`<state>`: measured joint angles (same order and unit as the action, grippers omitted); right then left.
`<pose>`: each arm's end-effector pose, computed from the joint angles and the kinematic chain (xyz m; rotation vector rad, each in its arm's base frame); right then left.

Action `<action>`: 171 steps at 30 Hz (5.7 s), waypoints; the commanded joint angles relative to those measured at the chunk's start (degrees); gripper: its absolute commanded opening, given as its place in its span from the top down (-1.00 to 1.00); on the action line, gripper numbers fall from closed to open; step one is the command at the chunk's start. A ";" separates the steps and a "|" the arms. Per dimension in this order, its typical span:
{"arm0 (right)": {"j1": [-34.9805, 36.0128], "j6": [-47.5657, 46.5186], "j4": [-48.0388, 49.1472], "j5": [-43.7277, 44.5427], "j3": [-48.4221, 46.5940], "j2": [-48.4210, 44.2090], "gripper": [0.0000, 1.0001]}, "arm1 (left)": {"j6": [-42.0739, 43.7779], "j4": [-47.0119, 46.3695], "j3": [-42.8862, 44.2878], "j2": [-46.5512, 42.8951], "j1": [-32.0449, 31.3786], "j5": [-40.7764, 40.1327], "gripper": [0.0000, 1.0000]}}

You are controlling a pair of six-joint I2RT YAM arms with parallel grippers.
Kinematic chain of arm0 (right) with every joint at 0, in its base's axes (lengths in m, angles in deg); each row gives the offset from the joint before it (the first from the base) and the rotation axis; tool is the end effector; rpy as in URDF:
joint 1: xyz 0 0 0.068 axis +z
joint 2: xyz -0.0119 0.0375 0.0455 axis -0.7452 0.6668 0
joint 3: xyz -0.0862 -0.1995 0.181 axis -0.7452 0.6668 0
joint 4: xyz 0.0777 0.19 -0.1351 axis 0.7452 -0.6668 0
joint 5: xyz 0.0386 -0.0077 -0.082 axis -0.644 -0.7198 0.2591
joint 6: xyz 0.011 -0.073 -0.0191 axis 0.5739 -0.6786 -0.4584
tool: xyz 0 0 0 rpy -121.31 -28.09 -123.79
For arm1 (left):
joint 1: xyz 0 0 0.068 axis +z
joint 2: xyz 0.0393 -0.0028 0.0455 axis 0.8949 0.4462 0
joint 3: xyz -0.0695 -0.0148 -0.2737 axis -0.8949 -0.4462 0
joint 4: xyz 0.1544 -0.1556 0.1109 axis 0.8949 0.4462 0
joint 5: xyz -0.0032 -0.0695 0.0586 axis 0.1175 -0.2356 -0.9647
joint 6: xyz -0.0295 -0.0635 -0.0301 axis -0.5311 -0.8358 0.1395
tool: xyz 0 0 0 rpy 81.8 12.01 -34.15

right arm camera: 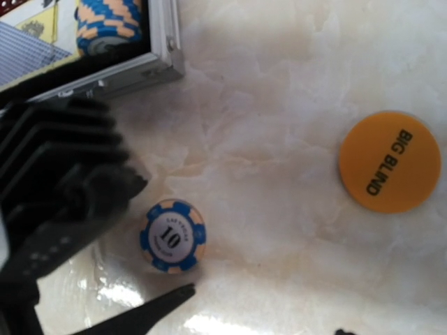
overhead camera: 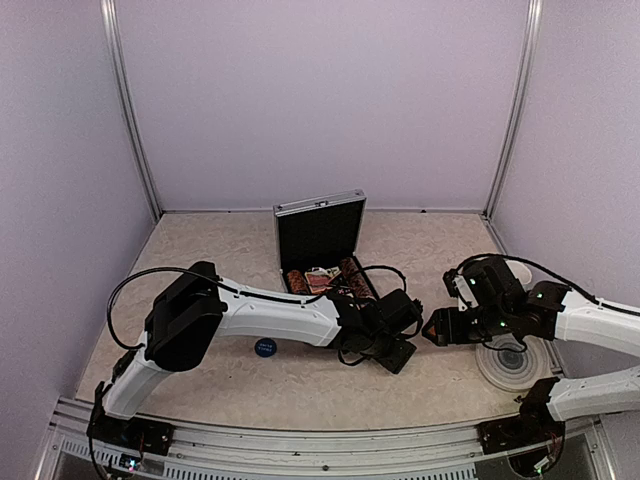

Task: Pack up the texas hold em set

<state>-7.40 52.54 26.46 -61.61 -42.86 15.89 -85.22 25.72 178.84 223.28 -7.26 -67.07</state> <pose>0.1448 0.1247 0.2027 -0.0730 2.5628 0.5627 0.1830 -0.4934 0.1213 1.0351 2.3521 -0.4379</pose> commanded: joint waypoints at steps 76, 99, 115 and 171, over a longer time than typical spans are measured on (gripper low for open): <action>0.92 2.04 15.91 -17.31 -3.16 25.67 -0.17 | -20.67 -19.78 -24.16 -13.52 4.91 16.35 0.20; -5.65 5.36 23.92 -25.22 3.65 23.47 0.05 | -40.52 -44.74 -31.79 -8.52 9.47 33.75 -0.40; -6.07 5.94 26.16 -27.42 3.34 26.32 0.09 | -41.84 -45.88 -31.68 -7.23 9.65 36.01 -0.92; 0.06 13.39 32.09 -31.35 0.07 31.07 -0.15 | -45.36 -40.81 -26.25 -4.63 7.69 41.31 -0.94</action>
<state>-12.89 65.54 52.82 -89.32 -41.48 43.67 -129.77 -15.11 151.91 214.56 3.86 -27.88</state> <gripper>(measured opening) 0.575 0.965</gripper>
